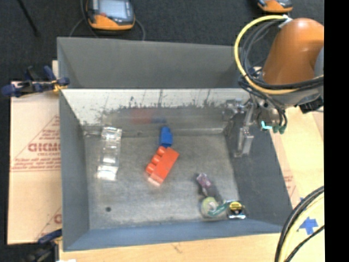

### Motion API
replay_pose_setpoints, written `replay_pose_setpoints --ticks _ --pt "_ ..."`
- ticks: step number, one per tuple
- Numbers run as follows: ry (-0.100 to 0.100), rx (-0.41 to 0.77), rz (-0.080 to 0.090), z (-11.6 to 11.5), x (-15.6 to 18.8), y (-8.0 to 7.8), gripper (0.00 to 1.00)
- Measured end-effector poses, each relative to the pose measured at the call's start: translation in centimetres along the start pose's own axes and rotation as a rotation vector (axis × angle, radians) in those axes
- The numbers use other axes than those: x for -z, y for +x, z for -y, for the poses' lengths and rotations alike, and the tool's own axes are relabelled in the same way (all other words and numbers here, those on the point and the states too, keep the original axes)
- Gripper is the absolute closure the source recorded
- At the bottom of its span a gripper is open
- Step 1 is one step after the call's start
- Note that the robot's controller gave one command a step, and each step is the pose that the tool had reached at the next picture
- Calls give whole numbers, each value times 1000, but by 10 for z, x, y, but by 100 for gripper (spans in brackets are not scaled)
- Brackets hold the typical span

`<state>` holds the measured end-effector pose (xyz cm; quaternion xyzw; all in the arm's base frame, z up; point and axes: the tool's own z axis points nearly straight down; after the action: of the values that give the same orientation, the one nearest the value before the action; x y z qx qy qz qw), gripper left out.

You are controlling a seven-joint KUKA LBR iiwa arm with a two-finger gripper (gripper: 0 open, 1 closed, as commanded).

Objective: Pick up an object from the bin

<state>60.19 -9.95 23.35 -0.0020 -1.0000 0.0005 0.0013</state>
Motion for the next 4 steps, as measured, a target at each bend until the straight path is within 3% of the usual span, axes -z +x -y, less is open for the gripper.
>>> replay_pose_setpoints --ticks 1,2,3,4 --pt "-1 130 -3 -6 -94 56 0" --pt "2 338 7 -10 -163 110 0" --pt "5 342 11 -10 -160 108 100" --pt "4 426 13 -7 1 110 100"
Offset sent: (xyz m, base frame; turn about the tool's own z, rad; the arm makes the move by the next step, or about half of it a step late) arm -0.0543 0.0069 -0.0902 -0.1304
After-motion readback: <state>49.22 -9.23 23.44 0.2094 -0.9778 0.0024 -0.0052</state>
